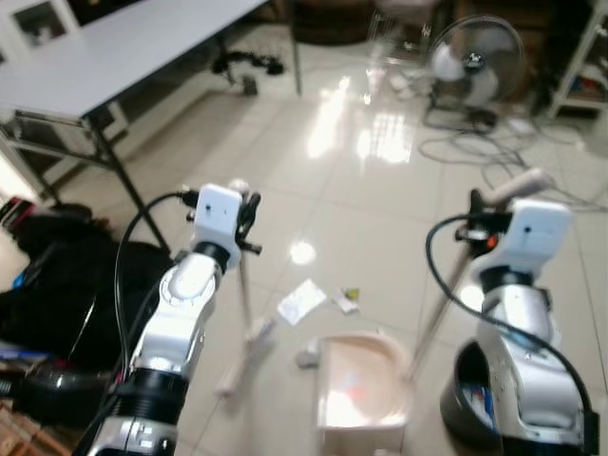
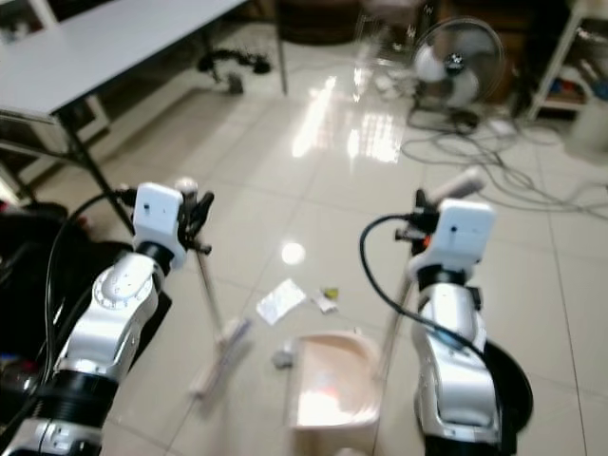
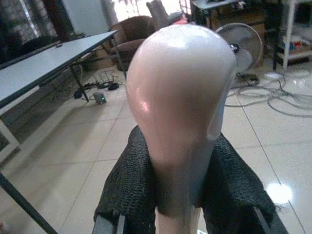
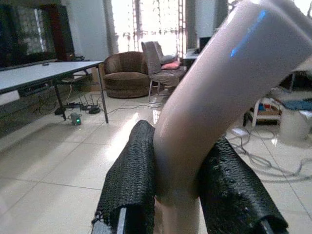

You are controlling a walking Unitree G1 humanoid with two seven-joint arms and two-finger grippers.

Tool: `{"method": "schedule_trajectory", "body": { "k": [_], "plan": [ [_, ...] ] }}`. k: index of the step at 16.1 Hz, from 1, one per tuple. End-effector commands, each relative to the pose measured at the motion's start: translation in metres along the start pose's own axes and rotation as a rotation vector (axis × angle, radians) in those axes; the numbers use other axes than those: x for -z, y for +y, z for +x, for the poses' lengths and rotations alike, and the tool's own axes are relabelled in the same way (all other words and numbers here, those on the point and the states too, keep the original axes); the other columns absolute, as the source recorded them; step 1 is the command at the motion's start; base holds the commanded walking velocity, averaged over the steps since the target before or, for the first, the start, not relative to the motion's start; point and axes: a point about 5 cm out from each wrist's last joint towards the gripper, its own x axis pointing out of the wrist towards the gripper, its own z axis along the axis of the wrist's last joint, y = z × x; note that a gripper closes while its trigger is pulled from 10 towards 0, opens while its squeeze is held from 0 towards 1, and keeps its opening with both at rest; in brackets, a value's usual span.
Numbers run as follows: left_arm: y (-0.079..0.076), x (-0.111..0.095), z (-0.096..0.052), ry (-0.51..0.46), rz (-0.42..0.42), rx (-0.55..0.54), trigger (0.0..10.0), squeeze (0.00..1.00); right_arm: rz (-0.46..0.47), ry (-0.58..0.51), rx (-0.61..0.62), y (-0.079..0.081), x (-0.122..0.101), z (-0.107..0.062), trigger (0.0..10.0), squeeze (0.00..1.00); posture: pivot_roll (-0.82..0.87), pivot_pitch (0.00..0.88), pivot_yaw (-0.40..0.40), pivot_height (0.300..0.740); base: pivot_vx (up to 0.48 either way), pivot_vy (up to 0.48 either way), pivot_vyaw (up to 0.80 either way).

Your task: Sweep floor

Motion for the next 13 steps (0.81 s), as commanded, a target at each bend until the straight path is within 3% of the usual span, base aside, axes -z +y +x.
{"method": "schedule_trajectory", "body": {
  "k": [1, 5, 13],
  "plan": [
    [0.0127, -0.0084, -0.0002, -0.034, 0.047, -0.036, 10.0, 0.00, 0.038, -0.037, -0.032, 0.0100, -0.0090, 0.0009, 10.0, 0.00, -0.12, 0.046, 0.068, 0.740, 0.412, 0.000, 0.00],
    [0.0111, -0.0076, -0.0012, -0.033, 0.043, -0.040, 10.0, 0.00, 0.042, -0.025, -0.029, 0.0088, -0.0068, 0.0012, 10.0, 0.00, -0.12, 0.051, 0.061, 0.740, 0.412, 0.000, -0.51],
    [0.0067, -0.0054, -0.0020, -0.026, 0.013, -0.022, 10.0, 0.00, 0.031, -0.018, -0.026, 0.0079, -0.0039, -0.0008, 10.0, 0.00, -0.12, 0.064, 0.060, 0.740, 0.362, 0.000, 0.00]
  ]
}}
